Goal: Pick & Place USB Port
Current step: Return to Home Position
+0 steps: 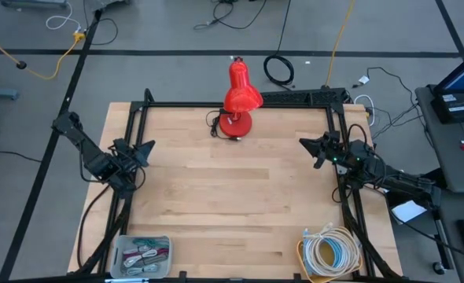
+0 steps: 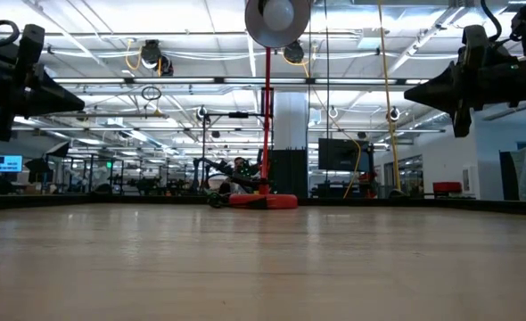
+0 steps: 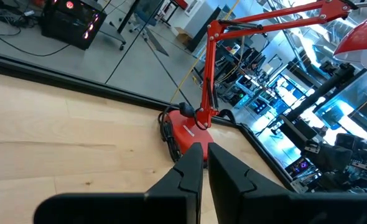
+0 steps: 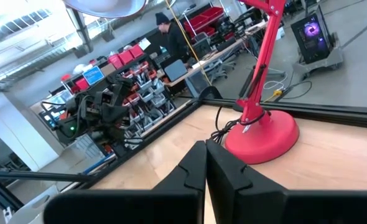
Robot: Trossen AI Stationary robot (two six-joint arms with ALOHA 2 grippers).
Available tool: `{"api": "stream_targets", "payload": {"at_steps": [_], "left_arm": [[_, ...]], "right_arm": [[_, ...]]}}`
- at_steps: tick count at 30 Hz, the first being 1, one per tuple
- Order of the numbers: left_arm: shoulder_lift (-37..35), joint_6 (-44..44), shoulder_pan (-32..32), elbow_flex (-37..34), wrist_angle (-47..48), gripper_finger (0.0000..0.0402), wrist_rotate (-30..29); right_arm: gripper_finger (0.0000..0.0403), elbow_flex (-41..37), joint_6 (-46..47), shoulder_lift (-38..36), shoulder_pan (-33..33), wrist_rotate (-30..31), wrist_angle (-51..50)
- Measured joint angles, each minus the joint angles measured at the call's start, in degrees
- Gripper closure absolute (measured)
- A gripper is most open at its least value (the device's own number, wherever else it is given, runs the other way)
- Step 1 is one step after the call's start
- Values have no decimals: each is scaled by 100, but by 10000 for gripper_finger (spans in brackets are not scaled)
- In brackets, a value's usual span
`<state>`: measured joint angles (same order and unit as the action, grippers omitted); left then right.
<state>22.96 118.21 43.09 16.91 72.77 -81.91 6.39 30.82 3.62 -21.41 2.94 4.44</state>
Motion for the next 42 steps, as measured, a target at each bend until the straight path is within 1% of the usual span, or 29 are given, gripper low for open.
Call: {"api": "stream_targets", "payload": {"at_steps": [5, 7, 10, 14, 18, 21, 23, 25, 27, 30, 31, 32, 34, 36, 38, 39, 40, 42], "left_arm": [[0, -6, 0, 0, -106, 376, 10], [2, -118, 0, 0, -579, 376, 152], [-15, -342, -11, 2, -1323, 376, 612], [-9, -409, -15, 2, -2193, 376, 1430], [-2, -404, -285, 4, -3074, 376, 2454], [-4, -400, -744, 4, -3349, 376, 3308], [-4, -400, -1078, 4, -3344, 376, 3844], [-4, -398, -1333, 4, -3346, 376, 4205], [-4, -398, -1478, 4, -3346, 376, 4431], [-4, -441, -1604, 4, -3340, 376, 4357], [-4, -610, -1640, 1, -3266, 376, 4128], [-3, -933, -1670, -25, -3149, 376, 3756], [72, -1771, -1742, -94, -2918, 376, 3048], [80, -2063, -1810, -124, -2980, 376, 2513], [128, -2377, -1966, -131, -2945, 376, 2143], [154, -2571, -2071, -138, -2907, 376, 2167], [173, -2839, -2199, -143, -2864, 376, 2312], [222, -3602, -2529, -144, -2907, 376, 2831]], "right_arm": [[403, 7, 1, 0, 0, 0, 3], [403, 9, 0, 0, 0, 0, 3], [403, 9, 1, 0, 2, 0, 5], [403, 9, 1, 0, 2, 0, 5], [403, 12, -1, 0, 2, 0, 5], [403, 15, -1, 0, 2, 0, 5], [403, 17, 3, 0, 2, 0, 7], [403, 17, 1, 0, 2, 0, 5], [403, 17, 1, 0, 2, 0, 5], [403, 17, 1, 0, 2, 0, 7], [403, 17, 1, 0, 2, 0, 5], [403, 17, 1, 0, 2, 0, 5], [403, 17, 1, -2, 2, 0, 7], [403, 17, 1, -2, 2, 0, 5], [403, 17, 1, -2, 2, 0, 7], [403, 17, 1, -2, 2, 0, 5], [403, 17, 1, -2, 2, 0, 5], [403, 20, 1, 0, 2, 0, 7]]}}
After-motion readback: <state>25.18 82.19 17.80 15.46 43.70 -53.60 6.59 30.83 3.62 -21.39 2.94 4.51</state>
